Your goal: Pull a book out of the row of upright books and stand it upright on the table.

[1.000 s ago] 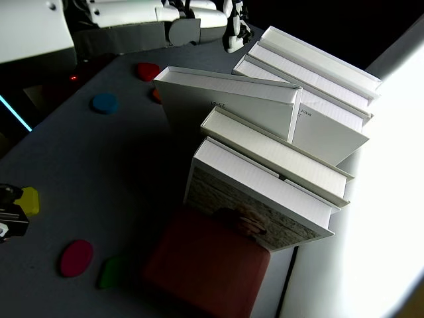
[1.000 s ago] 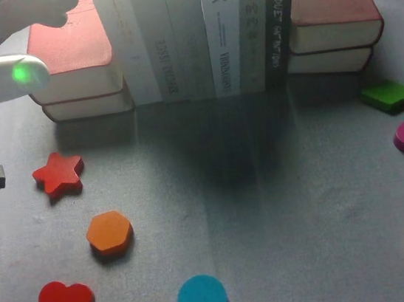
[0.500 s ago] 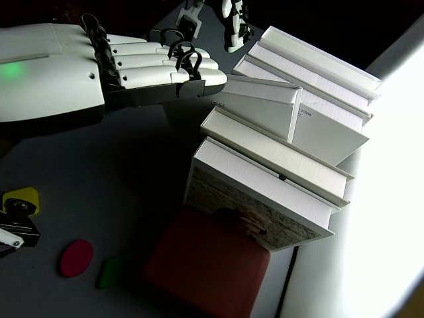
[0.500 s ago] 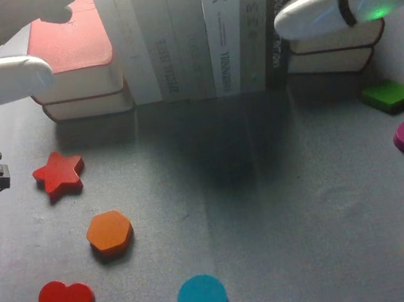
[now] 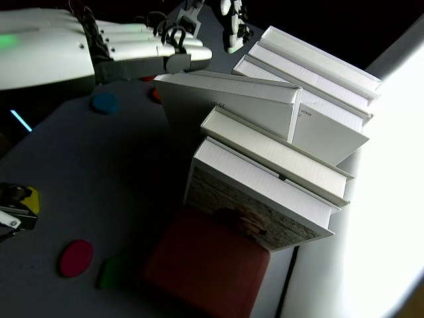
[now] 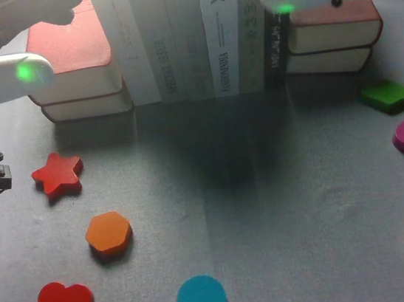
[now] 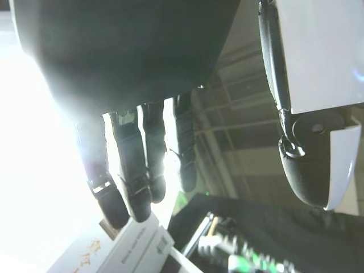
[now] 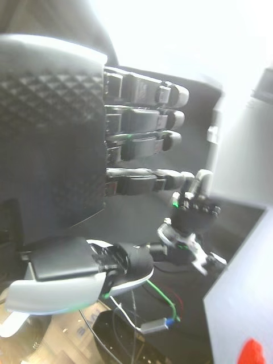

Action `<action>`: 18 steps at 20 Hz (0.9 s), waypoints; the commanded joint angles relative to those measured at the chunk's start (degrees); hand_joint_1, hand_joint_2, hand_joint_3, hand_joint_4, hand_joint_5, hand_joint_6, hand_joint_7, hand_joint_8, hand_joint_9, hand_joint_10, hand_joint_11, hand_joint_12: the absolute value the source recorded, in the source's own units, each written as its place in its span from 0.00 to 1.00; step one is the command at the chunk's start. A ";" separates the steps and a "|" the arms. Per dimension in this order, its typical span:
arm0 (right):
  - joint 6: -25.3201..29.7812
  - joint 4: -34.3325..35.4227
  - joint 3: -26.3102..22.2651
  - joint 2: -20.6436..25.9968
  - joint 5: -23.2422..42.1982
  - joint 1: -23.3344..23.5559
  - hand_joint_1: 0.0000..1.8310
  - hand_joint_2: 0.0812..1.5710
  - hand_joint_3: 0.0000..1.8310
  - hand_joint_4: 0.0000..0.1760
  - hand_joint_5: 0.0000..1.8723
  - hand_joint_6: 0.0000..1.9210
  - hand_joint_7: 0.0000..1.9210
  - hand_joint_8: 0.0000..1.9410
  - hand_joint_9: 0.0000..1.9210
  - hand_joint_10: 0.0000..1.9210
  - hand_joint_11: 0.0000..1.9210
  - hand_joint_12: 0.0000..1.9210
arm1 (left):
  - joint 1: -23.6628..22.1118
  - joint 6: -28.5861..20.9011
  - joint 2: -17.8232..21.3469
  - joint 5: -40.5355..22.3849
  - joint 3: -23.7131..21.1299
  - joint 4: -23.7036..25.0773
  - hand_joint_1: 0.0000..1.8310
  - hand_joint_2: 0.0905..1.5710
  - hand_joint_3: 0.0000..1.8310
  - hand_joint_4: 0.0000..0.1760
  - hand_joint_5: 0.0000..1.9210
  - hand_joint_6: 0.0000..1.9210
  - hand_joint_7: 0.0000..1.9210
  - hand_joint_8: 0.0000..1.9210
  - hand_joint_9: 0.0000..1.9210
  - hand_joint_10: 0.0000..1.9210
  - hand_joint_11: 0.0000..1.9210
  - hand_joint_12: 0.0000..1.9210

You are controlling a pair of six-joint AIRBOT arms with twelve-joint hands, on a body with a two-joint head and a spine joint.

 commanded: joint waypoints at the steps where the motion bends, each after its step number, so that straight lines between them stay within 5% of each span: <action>1: 2.97 -0.88 0.62 -0.58 1.89 0.96 0.58 0.65 0.00 0.63 0.10 0.00 0.00 0.00 0.00 0.00 0.00 0.26 | -0.81 -0.52 -0.40 -6.18 0.38 -3.38 0.49 0.59 0.00 0.57 0.24 0.01 0.18 0.00 0.21 0.01 0.00 0.58; 3: 6.13 -5.40 1.20 -1.38 1.87 1.68 0.53 0.59 0.00 0.71 0.12 0.00 0.00 0.00 0.00 0.00 0.00 0.45 | -0.85 -0.52 -0.47 -6.18 0.46 -3.35 0.49 0.59 0.00 0.57 0.23 0.01 0.17 0.00 0.20 0.01 0.00 0.56; 6: 10.59 -12.04 1.28 -1.87 1.80 2.89 0.50 0.60 0.00 0.85 0.09 0.00 0.00 0.00 0.00 0.00 0.00 0.40 | -0.75 -0.52 -0.42 -6.21 0.47 -3.36 0.52 0.58 0.00 0.46 0.24 0.01 0.18 0.00 0.20 0.00 0.00 0.57; 8: 15.78 -19.94 1.61 -2.75 1.23 4.44 0.50 0.57 0.00 0.67 0.11 0.00 0.00 0.00 0.00 0.00 0.00 0.09 | -0.80 -0.52 -0.46 -6.29 0.47 -3.35 0.52 0.58 0.00 0.39 0.23 0.01 0.18 0.00 0.20 0.00 0.00 0.56; 9: 16.77 -21.45 1.77 -3.03 1.19 4.72 0.50 0.56 0.00 0.68 0.11 0.00 0.00 0.00 0.00 0.00 0.00 0.02 | -0.79 -0.52 -0.59 -6.34 0.56 -3.35 0.52 0.57 0.00 0.38 0.23 0.01 0.19 0.00 0.20 0.01 0.00 0.56; 12: 21.27 -28.87 1.72 -3.62 1.23 6.59 0.49 0.56 0.00 0.70 0.10 0.00 0.00 0.00 0.00 0.00 0.00 0.00 | -0.79 -0.52 -0.62 -6.21 0.61 -3.26 0.51 0.56 0.00 0.36 0.24 0.01 0.19 0.00 0.21 0.01 0.00 0.59; 15: 24.92 -36.56 0.91 -3.86 1.54 8.64 0.44 0.56 0.00 0.59 0.13 0.01 0.00 0.00 0.00 0.00 0.02 0.01 | -0.96 -0.52 -0.69 -6.08 0.66 -3.02 0.54 0.56 0.00 0.22 0.23 0.01 0.20 0.00 0.21 0.01 0.00 0.57; 17: 26.38 -41.49 -0.36 -3.42 1.73 9.90 0.42 0.57 0.00 0.47 0.12 0.01 0.00 0.00 0.00 0.00 0.00 0.00 | -0.89 -0.52 -0.63 -6.05 0.66 -3.02 0.55 0.55 0.00 0.23 0.23 0.01 0.19 0.00 0.21 0.01 0.00 0.57; 18: 28.15 -46.28 -1.31 -3.15 1.75 11.27 0.41 0.57 0.00 0.53 0.12 0.01 0.00 0.00 0.00 0.00 0.00 0.00 | -0.81 -0.52 -0.59 -6.06 0.64 -3.03 0.55 0.55 0.00 0.26 0.23 0.00 0.19 0.00 0.22 0.01 0.00 0.57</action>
